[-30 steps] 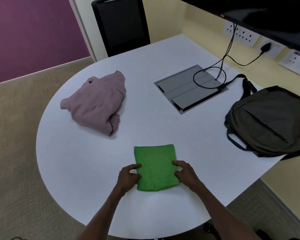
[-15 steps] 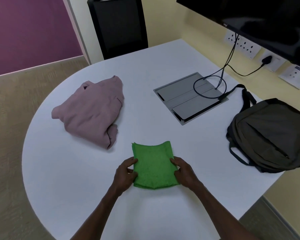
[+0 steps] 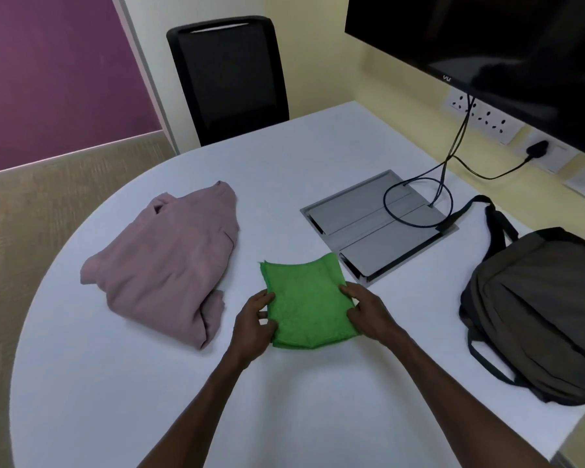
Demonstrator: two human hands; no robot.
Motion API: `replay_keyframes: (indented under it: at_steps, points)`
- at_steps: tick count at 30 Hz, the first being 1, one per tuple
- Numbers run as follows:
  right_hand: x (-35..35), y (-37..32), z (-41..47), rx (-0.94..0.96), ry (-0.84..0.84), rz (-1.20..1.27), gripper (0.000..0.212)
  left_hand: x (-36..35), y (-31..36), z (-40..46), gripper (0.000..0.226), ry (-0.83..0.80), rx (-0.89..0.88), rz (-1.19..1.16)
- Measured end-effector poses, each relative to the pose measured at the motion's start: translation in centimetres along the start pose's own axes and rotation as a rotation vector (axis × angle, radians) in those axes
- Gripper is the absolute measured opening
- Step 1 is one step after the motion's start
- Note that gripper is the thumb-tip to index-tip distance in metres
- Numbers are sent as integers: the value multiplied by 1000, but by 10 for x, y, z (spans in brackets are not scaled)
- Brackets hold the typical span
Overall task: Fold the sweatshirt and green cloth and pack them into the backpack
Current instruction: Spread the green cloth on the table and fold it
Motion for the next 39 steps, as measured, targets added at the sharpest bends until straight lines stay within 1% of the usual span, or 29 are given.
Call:
replay_keyframes:
  at_steps: [5, 12, 17, 22, 28, 33, 35, 37, 39]
  points:
    - [21, -6, 66, 59, -16, -85, 63, 0, 28, 54, 64, 55, -71, 45]
    - [48, -11, 154, 88, 5, -98, 61, -3, 51, 140, 63, 55, -21, 18]
    - [65, -9, 216, 88, -16, -128, 62, -5, 70, 196, 64, 34, -35, 67]
    - [79, -7, 276, 95, -37, -175, 62, -10, 83, 252, 65, 19, -48, 54]
    - [92, -11, 339, 88, -41, -177, 63, -9, 94, 305, 68, 99, -117, 129]
    - [100, -26, 382, 158, -19, -276, 62, -6, 101, 334, 69, 151, -173, 160]
    - [103, -30, 394, 163, -15, -305, 62, -7, 103, 344, 75, 171, -153, 238]
    - [102, -25, 399, 139, -1, -370, 60, -5, 103, 348, 83, 228, -130, 408]
    - [99, -15, 396, 152, 54, -423, 55, -7, 106, 341, 82, 256, -210, 534]
Point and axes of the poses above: each hand's wrist, its own z-axis towards the middle knuckle, its own x-axis out of the back of the hand, y = z × x, the point moved 8 cm from there along z, towards the middle knuckle, and after that the axes turned 7 degrees about x, right-handed, at the moved point
